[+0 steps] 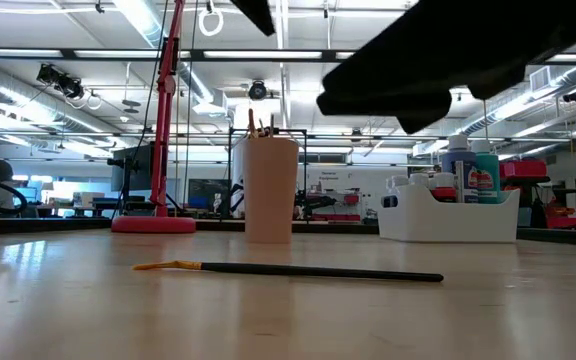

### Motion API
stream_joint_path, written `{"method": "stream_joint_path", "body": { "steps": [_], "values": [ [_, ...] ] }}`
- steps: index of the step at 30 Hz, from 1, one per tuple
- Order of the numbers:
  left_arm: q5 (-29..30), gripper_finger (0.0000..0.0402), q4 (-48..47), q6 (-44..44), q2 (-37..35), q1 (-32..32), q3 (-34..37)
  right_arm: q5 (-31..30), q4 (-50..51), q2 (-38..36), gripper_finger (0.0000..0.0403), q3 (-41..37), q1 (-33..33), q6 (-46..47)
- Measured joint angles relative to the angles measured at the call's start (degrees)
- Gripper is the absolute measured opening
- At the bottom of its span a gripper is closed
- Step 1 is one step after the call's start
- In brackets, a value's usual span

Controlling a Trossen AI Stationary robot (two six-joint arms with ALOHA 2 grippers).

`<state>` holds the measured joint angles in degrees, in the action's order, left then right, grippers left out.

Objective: Pick & Place Paint Supplies
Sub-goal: Put the orange paint brush into the orange cup

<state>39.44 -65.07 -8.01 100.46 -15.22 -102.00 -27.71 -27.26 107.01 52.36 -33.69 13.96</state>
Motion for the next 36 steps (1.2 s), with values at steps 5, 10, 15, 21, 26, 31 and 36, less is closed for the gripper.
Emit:
{"method": "stream_joint_path", "body": {
  "steps": [5,10,15,21,26,31,36],
  "values": [
    [8.2,0.0119,-13.1,-14.7,0.0,-4.9,0.0,-1.9,-5.3,4.1,0.0098,0.0,-0.6,-1.1],
    [11.3,0.0111,-17.7,-24.8,-0.8,-8.4,3.9,-1.5,-7.4,8.2,0.0094,0.0,-0.6,2.3],
    [10.4,0.0104,-13.2,-27.6,-2.2,-10.6,12.5,-6.1,-10.9,14.0,0.0100,0.0,-0.8,5.4],
    [3.3,0.0094,7.5,-24.0,-6.0,-10.9,28.7,-8.9,-15.1,18.7,0.0113,0.3,-1.0,7.0],
    [-6.0,0.0081,44.8,-13.4,-8.0,-11.3,45.1,-10.1,-16.4,20.5,0.0118,0.2,-1.1,7.1],
    [-16.1,0.0077,86.8,-8.4,-6.4,-11.3,59.7,-10.0,-16.1,20.7,0.0100,0.3,-1.0,6.3],
    [-21.3,0.0080,109.4,-12.6,-4.8,-11.5,69.0,-9.4,-16.2,20.8,0.0038,0.2,-0.6,5.7]
  ]
}}
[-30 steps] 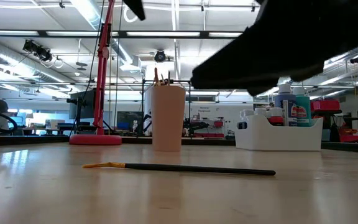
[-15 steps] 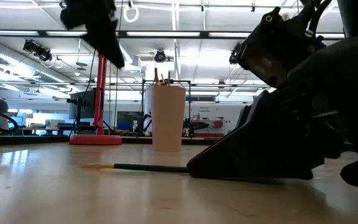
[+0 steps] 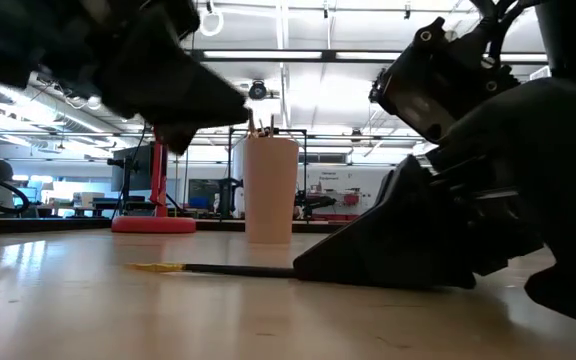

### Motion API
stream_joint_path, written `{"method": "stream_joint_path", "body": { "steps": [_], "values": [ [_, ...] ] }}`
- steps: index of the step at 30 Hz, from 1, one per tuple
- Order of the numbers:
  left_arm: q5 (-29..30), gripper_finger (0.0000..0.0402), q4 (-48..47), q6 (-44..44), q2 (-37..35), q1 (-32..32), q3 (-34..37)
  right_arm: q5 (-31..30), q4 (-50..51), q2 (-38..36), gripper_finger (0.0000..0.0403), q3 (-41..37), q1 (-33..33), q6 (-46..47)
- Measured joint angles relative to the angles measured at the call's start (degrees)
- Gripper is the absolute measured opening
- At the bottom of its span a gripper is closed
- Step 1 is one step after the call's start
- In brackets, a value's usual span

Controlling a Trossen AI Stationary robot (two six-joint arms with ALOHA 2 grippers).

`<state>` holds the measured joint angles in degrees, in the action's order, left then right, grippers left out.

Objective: Pick & Place Paint Supplies
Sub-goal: Put the orange paint brush into the orange cup

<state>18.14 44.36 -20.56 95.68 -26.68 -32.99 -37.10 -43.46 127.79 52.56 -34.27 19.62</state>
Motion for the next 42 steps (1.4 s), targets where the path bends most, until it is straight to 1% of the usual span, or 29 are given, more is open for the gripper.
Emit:
{"method": "stream_joint_path", "body": {
  "steps": [1,3,6,10,14,19,24,31,40,42],
  "values": [
    [-0.3,0.0080,0.7,-1.7,0.0,-0.1,1.2,0.0,-0.1,0.0,0.0023,0.0,0.1,-0.1],
    [-0.5,0.0079,0.2,-5.7,0.0,-0.2,2.7,0.0,-0.2,0.0,0.0011,-0.1,0.2,-0.7],
    [0.4,0.0078,-0.1,-11.3,0.1,-0.4,3.9,0.0,-0.6,0.0,0.0014,-0.1,0.2,-1.0],
    [0.6,0.0078,-1.6,-14.8,0.1,-0.4,4.1,0.2,-2.2,0.1,0.0007,-0.2,0.3,-3.0],
    [0.5,0.0077,-1.4,-13.8,0.1,-0.4,4.1,0.4,-4.5,0.1,0.0006,-0.2,0.4,-5.3],
    [0.2,0.0079,-1.4,-9.8,0.1,-0.4,4.1,1.3,-3.0,-1.7,0.0005,-0.4,0.5,-8.1],
    [0.2,0.0079,-1.3,-9.2,0.1,-0.4,4.1,0.7,-1.8,-4.0,0.0004,-0.3,0.5,-8.6],
    [0.2,0.0078,-1.4,-9.2,0.1,-0.4,4.1,-0.3,4.1,-7.7,0.0003,-0.2,0.4,-8.4],
    [0.0,0.0080,-1.2,-7.7,0.1,-0.4,4.1,-1.0,18.9,-14.5,0.0003,-0.2,0.4,-5.0],
    [-0.6,0.0080,-1.2,-6.9,0.1,-0.4,4.1,-2.0,21.7,-15.9,0.0003,-0.2,0.4,-4.2]
  ]
}}
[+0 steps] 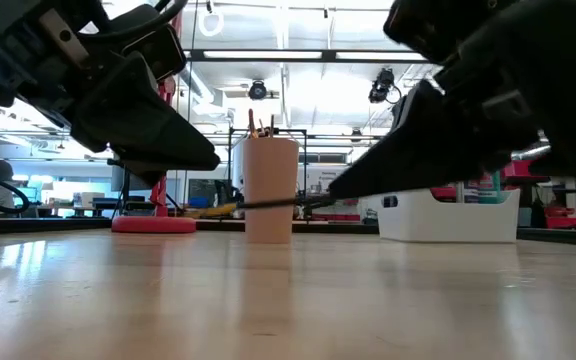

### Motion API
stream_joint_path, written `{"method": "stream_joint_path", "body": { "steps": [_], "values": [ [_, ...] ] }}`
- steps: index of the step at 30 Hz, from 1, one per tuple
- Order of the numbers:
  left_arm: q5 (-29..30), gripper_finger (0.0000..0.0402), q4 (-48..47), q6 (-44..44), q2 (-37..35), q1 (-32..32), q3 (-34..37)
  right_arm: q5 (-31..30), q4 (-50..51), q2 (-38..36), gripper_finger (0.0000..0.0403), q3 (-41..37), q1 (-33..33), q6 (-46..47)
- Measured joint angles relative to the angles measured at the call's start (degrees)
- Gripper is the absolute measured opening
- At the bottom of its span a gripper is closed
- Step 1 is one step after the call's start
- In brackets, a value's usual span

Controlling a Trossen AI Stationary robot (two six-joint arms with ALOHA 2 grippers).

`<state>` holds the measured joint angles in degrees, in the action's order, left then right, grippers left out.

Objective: Pick & Place Paint Supplies
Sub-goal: Put the orange paint brush into the orange cup

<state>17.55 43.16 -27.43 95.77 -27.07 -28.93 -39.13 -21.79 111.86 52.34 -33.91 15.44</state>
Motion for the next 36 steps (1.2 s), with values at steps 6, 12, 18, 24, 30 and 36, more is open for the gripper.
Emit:
{"method": "stream_joint_path", "body": {
  "steps": [6,12,18,24,30,36],
  "values": [
    [-0.7,0.0080,-0.1,5.5,0.0,0.0,0.0,-1.5,2.1,-3.7,0.0004,0.0,0.0,-0.4],
    [-0.2,0.0091,0.0,10.0,0.0,0.0,0.0,-2.0,2.2,-4.4,0.0005,0.0,0.0,-1.3],
    [-0.2,0.0125,0.0,10.1,0.0,0.0,0.0,-2.0,2.2,-4.4,0.0005,0.0,0.0,-1.4],
    [1.5,0.0148,-0.2,11.6,0.0,0.1,0.0,-2.6,1.6,-4.4,0.0006,0.0,0.0,-1.4],
    [1.5,0.0135,-0.2,14.7,0.0,0.1,0.0,-3.6,1.3,-4.4,0.0006,0.0,0.0,-2.9],
    [1.7,0.0087,-0.2,14.8,0.0,0.1,0.0,-4.0,0.8,-4.5,0.0006,0.0,0.0,-2.9]
  ]
}}
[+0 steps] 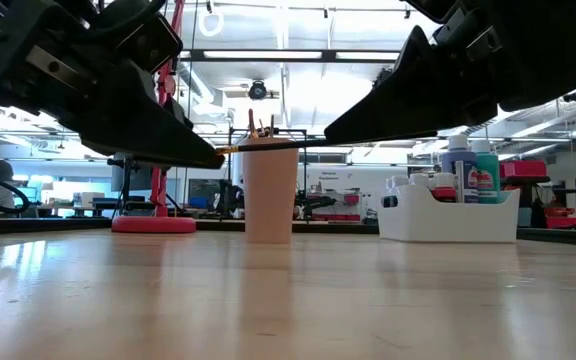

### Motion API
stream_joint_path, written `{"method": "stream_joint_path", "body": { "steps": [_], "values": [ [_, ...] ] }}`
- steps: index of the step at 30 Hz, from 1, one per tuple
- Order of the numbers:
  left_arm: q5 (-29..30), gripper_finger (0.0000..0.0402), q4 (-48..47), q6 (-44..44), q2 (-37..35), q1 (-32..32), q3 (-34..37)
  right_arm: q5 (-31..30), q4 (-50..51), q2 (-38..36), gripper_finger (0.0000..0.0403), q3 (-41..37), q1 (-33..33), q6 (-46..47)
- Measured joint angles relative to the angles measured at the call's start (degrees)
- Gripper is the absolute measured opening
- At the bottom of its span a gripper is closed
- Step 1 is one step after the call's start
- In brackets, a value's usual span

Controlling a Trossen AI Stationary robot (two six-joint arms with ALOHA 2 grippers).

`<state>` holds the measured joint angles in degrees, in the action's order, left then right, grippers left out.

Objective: Pick & Place Paint Supplies
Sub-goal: Put the orange paint brush into the orange cup

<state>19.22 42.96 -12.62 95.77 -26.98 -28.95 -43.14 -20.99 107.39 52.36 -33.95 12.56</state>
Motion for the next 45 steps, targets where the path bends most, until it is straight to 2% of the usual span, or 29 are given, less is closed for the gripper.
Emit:
{"method": "stream_joint_path", "body": {
  "steps": [7,12,20,25,29,33,36,39,42,45],
  "values": [
    [1.7,0.0011,-0.2,0.1,0.0,0.0,0.0,0.2,0.2,0.0,0.0007,0.0,0.0,0.1],
    [1.9,0.0012,-0.1,0.2,0.0,0.0,0.0,0.0,0.2,0.0,0.0025,0.0,0.0,-0.1],
    [2.7,0.0007,0.1,1.6,0.0,0.0,0.0,0.2,2.0,0.0,0.0108,0.0,0.0,0.4],
    [1.3,0.0007,-2.4,8.7,-1.4,-0.9,-2.2,0.7,6.1,0.0,0.0149,0.0,0.0,4.1],
    [2.7,0.0009,-16.8,16.6,-6.2,-1.7,-6.9,0.8,12.3,0.0,0.0174,0.0,0.0,8.6],
    [3.3,0.0006,-42.6,21.2,-11.7,-2.0,-15.7,0.7,17.9,0.0,0.0193,0.0,0.3,12.0],
    [6.5,0.0006,-62.4,23.6,-14.2,-2.1,-24.7,0.6,19.4,0.0,0.0202,0.0,0.6,13.2],
    [9.2,0.0008,-77.6,32.0,-14.9,-1.9,-34.0,0.5,19.4,0.0,0.0207,0.0,0.9,13.9],
    [12.7,0.0007,-86.9,45.4,-14.9,-1.8,-41.8,0.6,18.8,0.0,0.0208,0.0,1.2,14.0],
    [18.9,0.0006,-90.4,55.4,-14.9,-0.8,-47.3,0.6,18.4,0.0,0.0208,0.0,1.1,14.0]
  ]
}}
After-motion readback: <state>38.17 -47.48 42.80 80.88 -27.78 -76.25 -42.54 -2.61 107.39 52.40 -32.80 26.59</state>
